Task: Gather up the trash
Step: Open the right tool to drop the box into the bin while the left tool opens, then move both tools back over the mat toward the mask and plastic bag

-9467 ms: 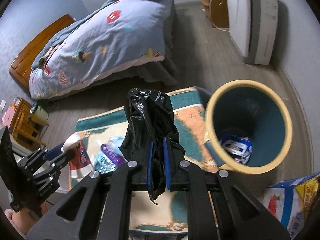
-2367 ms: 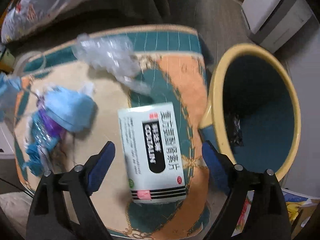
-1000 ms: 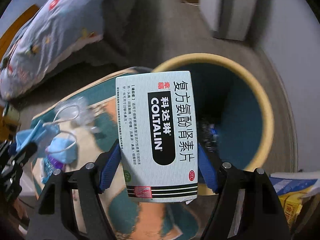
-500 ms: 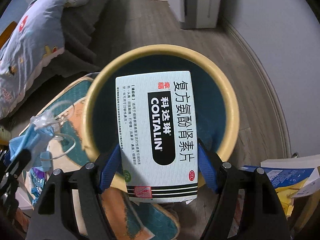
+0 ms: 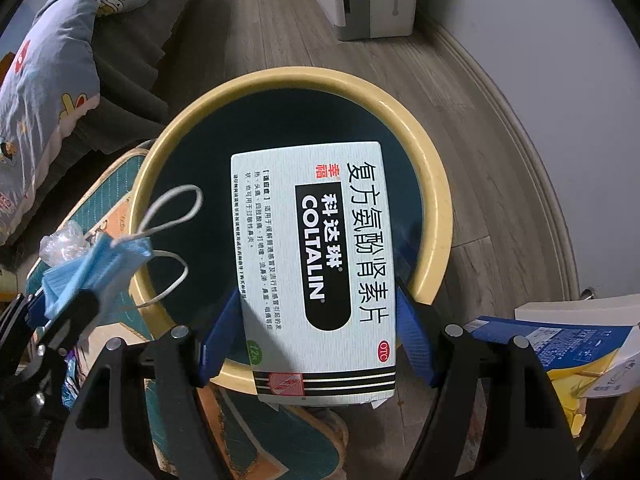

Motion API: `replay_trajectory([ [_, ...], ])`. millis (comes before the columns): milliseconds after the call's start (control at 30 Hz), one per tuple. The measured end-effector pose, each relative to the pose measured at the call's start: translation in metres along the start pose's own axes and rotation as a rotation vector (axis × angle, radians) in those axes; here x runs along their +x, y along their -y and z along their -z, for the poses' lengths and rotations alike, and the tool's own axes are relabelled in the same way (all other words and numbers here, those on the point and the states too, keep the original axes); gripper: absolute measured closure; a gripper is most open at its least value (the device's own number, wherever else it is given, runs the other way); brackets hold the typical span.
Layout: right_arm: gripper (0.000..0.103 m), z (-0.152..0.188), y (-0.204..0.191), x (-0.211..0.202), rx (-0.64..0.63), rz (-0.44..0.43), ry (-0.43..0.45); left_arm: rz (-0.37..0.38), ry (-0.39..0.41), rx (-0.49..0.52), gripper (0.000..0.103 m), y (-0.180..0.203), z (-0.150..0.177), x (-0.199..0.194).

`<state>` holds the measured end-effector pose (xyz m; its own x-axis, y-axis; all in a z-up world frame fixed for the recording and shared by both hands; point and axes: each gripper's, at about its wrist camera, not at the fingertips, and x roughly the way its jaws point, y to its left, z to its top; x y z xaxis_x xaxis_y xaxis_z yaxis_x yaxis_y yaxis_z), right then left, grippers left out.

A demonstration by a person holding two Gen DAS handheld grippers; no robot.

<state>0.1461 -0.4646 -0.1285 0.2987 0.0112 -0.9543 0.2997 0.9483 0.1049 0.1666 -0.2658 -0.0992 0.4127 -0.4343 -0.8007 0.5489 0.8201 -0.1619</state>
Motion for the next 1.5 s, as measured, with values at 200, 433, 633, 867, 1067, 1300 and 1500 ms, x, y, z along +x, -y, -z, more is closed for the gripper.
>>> replay_trajectory([
  [200,0.031,-0.001,0.0,0.002,-0.009,-0.002,0.009,-0.04,0.009,0.007,0.031,-0.001,0.0,0.003],
  [433,0.03,0.001,-0.002,-0.006,0.001,-0.012,0.056,-0.08,0.012,-0.023,0.016,-0.011,0.002,-0.004],
  [633,0.01,-0.004,-0.005,-0.017,0.021,-0.006,0.106,-0.108,0.021,-0.042,0.011,-0.023,0.005,-0.017],
  [867,0.006,-0.005,-0.017,-0.017,0.021,-0.006,0.089,-0.144,0.031,-0.052,0.009,-0.037,0.011,-0.038],
  [1067,0.006,-0.004,-0.037,-0.021,-0.008,-0.01,0.09,-0.175,0.043,-0.041,0.009,-0.047,0.019,-0.056],
  [1300,0.006,-0.004,-0.067,-0.029,-0.059,-0.009,0.1,-0.216,0.057,-0.039,0.009,-0.063,0.03,-0.079],
  [1500,0.006,0.0,-0.089,-0.032,-0.087,0.001,0.102,-0.243,0.07,-0.054,0.009,-0.08,0.041,-0.101],
])
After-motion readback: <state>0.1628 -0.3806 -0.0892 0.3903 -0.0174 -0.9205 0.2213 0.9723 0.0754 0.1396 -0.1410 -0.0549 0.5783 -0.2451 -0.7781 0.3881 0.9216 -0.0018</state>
